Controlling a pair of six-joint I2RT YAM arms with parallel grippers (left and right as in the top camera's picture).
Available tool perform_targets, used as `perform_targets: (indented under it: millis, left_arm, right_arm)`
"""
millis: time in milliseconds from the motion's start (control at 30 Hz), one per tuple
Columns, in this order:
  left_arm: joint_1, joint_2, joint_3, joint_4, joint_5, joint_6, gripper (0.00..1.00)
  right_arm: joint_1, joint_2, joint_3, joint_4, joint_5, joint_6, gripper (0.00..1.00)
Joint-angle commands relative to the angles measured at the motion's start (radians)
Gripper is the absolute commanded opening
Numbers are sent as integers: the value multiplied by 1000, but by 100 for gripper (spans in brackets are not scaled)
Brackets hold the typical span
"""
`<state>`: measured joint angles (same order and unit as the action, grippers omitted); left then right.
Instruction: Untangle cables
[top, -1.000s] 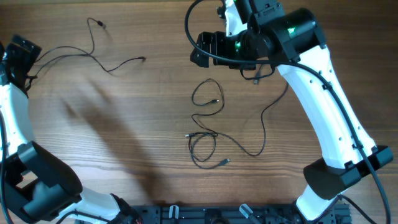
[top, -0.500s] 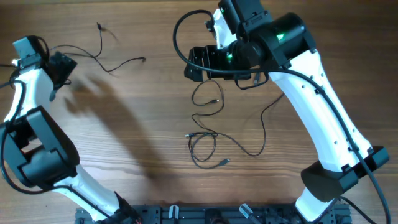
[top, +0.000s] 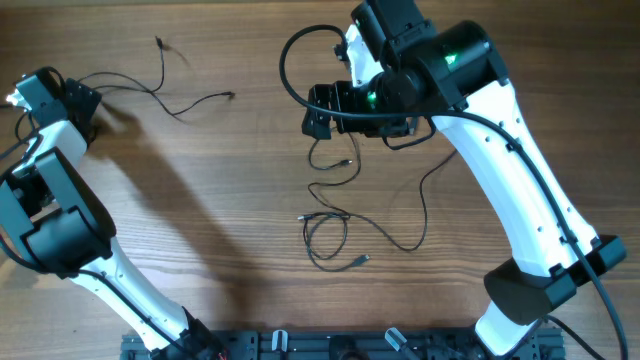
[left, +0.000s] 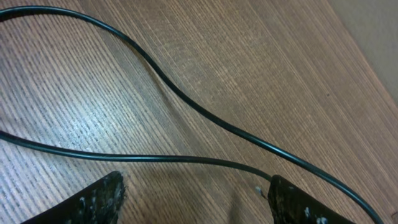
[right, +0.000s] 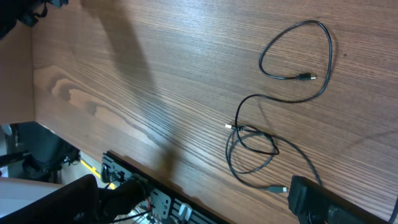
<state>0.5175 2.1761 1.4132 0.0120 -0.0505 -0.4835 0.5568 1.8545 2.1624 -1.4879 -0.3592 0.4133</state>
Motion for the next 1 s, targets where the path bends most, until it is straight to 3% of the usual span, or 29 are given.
perform_targets:
  millis: [0, 233, 267, 300, 333, 400, 500, 533, 600, 633, 667, 767, 967]
  left_arm:
    - [6, 36, 6, 4, 8, 8, 76]
    - [14, 111, 6, 64, 8, 8, 71]
    - [15, 113, 6, 89, 8, 9, 64]
    - [15, 113, 6, 135, 11, 9, 49]
    - [15, 113, 6, 232, 103, 117, 34]
    - [7, 97, 6, 373, 260, 280, 22]
    - [-12, -13, 19, 575, 267, 297, 12]
    - [-13, -40, 40, 573, 267, 297, 15]
    - [-12, -56, 90, 471, 267, 297, 51]
    - [-11, -53, 91, 402, 262, 298, 86]
    - [-11, -44, 91, 338, 246, 297, 100]
    - [-11, 2, 90, 95, 180, 297, 100]
    - [-114, 8, 90, -270, 215, 295, 100]
  right_arm:
    - [7, -29, 3, -13, -9, -18, 100]
    - [7, -29, 3, -28, -9, -18, 100]
    - [7, -29, 3, -32, -9, -18, 100]
    - [7, -29, 3, -35, -9, -18, 100]
    - [7, -29, 3, -42, -9, -18, 100]
    - [7, -29, 3, -46, -9, -17, 100]
    - [7, -29, 3, -46, -9, -17, 100]
    - [7, -29, 3, -46, -9, -17, 100]
    - [7, -29, 3, -47, -9, -17, 100]
    - [7, -29, 3, -50, -9, -17, 100]
    - [7, -29, 3, -55, -9, -17, 100]
    - [7, -29, 3, -76, -9, -18, 100]
    - [7, -29, 3, -72, -9, -21, 100]
